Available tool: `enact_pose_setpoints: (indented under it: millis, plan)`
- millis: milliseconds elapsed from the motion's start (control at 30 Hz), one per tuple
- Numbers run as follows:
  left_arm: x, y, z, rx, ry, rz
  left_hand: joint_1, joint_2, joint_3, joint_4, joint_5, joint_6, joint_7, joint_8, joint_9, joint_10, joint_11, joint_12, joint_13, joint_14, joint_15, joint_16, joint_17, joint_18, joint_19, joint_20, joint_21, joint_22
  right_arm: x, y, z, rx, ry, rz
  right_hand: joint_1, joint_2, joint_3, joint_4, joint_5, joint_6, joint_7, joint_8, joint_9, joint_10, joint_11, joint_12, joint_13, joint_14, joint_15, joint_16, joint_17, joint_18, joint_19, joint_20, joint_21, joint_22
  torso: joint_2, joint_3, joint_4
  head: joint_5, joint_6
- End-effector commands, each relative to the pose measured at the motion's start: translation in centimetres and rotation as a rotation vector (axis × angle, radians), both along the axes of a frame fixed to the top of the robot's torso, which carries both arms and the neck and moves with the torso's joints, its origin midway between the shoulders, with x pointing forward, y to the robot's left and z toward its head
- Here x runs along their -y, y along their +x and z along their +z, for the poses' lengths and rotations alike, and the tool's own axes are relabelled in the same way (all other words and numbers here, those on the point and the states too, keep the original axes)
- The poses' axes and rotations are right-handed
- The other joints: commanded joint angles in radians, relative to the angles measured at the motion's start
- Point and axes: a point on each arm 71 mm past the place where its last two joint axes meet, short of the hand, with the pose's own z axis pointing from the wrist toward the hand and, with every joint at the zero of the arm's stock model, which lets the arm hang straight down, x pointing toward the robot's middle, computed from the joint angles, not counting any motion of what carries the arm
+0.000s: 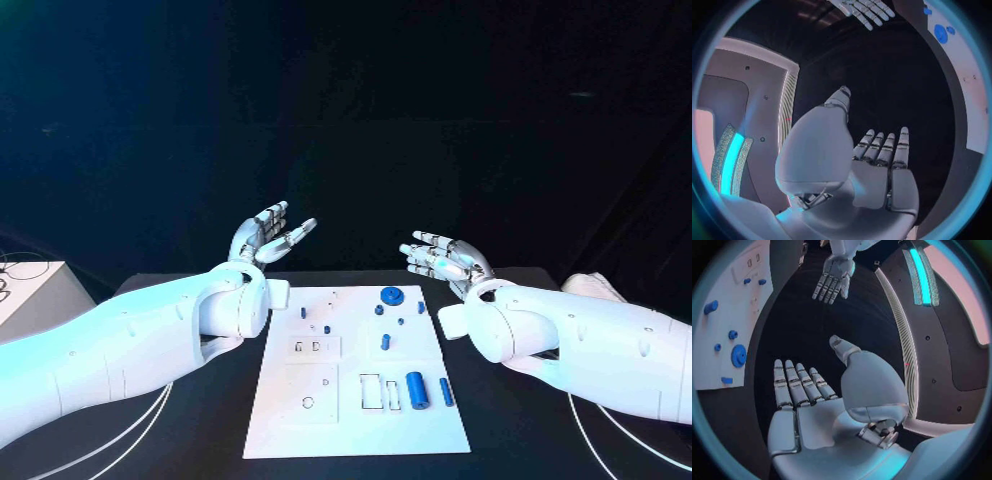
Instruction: Assemble the parts on the task board
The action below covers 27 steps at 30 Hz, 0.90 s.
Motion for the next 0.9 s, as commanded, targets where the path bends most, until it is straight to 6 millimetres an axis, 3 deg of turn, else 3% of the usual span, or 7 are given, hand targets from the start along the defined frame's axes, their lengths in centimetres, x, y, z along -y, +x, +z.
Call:
enact_pose_setpoints:
  millis: [33, 167, 200, 233, 267, 500, 900]
  plan:
    - [0.7, 0.1, 0.2, 0.005, -0.009, -0.084, 0.051, 0.002, 0.004, 0.015, 0.007, 0.029, 0.051, 0.011, 0.005, 0.026, 0.004, 0.008, 0.003, 0.024, 0.005, 0.009, 0.004, 0.017, 0.014, 0.008, 0.005, 0.003, -0.9, 0.0, -0.3, -0.07, -0.031, 0.169, 0.097, -0.006, 0.027, -0.034, 0.006, 0.117, 0.136, 0.026, 0.016, 0.149, 0.004, 0.018, 0.01, 0.195, -0.003, 0.034, 0.022, 0.031, 0.135, 0.007, 0.031, 0.014, 0.0, -0.0003, 0.0, 0.0, 0.0]
    - [0.7, 0.1, 0.2, 0.005, -0.009, -0.084, 0.054, 0.038, 0.033, 0.012, 0.0, 0.094, 0.069, 0.026, 0.016, 0.108, 0.026, 0.017, 0.01, 0.126, 0.011, 0.029, 0.018, 0.049, 0.057, 0.022, 0.017, 0.009, -0.9, 0.2, -0.3, -0.081, -0.045, 0.191, 0.141, -0.011, 0.037, -0.058, 0.006, 0.265, 0.108, 0.057, 0.036, 0.349, -0.021, 0.033, 0.02, 0.331, -0.03, 0.058, 0.034, 0.06, 0.299, 0.005, 0.066, 0.024, 0.0, -0.0003, 0.0, 0.0, 0.0]
    - [-0.5, -1.2, 0.6, 0.006, -0.025, -0.135, 0.057, 0.053, 0.046, 0.01, -0.002, 0.145, 0.081, 0.04, 0.024, 0.172, 0.04, 0.025, 0.015, 0.195, 0.011, 0.045, 0.028, 0.057, 0.11, 0.026, 0.03, 0.016, 0.8, 0.9, 2.1, 0.173, -0.28, 0.204, 0.146, -0.013, 0.039, -0.061, 0.006, 0.289, 0.105, 0.061, 0.039, 0.382, -0.025, 0.032, 0.02, 0.342, -0.035, 0.058, 0.034, 0.064, 0.311, 0.005, 0.066, 0.022, 0.0, -0.0003, 0.0, 0.0, 0.0]
    - [-0.6, -1.3, 0.7, 0.007, -0.024, -0.137, 0.059, 0.064, 0.057, 0.008, -0.004, 0.186, 0.086, 0.051, 0.031, 0.25, 0.049, 0.035, 0.02, 0.245, 0.009, 0.056, 0.035, 0.06, 0.163, 0.027, 0.044, 0.022, 0.8, 0.9, 2.2, 0.183, -0.291, 0.207, 0.149, -0.014, 0.04, -0.062, 0.006, 0.303, 0.103, 0.063, 0.04, 0.39, -0.028, 0.032, 0.02, 0.35, -0.038, 0.059, 0.035, 0.067, 0.317, 0.005, 0.067, 0.022, 0.034, -0.0075, 0.0212, -0.017, -0.016]
    - [-0.7, -1.5, 0.8, 0.013, -0.021, -0.145, 0.06, 0.071, 0.066, 0.006, -0.006, 0.232, 0.089, 0.064, 0.038, 0.355, 0.057, 0.053, 0.028, 0.311, 0.008, 0.071, 0.044, 0.061, 0.233, 0.028, 0.063, 0.031, 0.8, 1.0, 2.6, 0.218, -0.329, 0.214, 0.17, -0.02, 0.053, -0.075, 0.006, 0.421, 0.088, 0.091, 0.057, 0.452, -0.046, 0.043, 0.022, 0.407, -0.056, 0.079, 0.042, 0.076, 0.37, -0.003, 0.084, 0.025, 0.039, -0.0067, 0.0221, -0.018, -0.017]
    - [-1.1, -2.4, 1.3, 0.021, -0.019, -0.173, 0.075, 0.068, 0.118, -0.003, -0.008, 0.508, 0.075, 0.139, 0.081, 0.68, 0.045, 0.088, 0.038, 0.637, -0.022, 0.156, 0.111, 0.085, 0.469, 0.016, 0.158, 0.057, 1.1, 1.4, 4.1, 0.345, -0.493, 0.248, 0.18, -0.043, 0.094, -0.079, 0.006, 0.496, 0.07, 0.102, 0.062, 0.545, -0.072, 0.029, 0.019, 0.505, -0.088, 0.1, 0.049, 0.077, 0.475, -0.037, 0.103, 0.022, 0.056, -0.0054, 0.0334, -0.03, -0.017]
    - [-1.1, -4.4, 2.1, 0.0, -0.031, -0.261, 0.068, 0.029, 0.201, -0.002, -0.009, 0.579, 0.062, 0.155, 0.093, 0.812, 0.002, 0.053, 0.04, 0.832, -0.088, 0.257, 0.263, 0.083, 0.631, -0.057, 0.287, 0.11, 0.9, 2.1, 5.6, 0.481, -0.84, 0.33, 0.198, -0.081, 0.081, -0.09, 0.003, 0.623, 0.018, 0.139, 0.086, 0.751, -0.149, 0.03, 0.027, 0.838, -0.208, 0.262, 0.19, 0.073, 0.758, -0.17, 0.352, 0.152, 0.087, -0.0117, 0.0526, -0.051, -0.013]
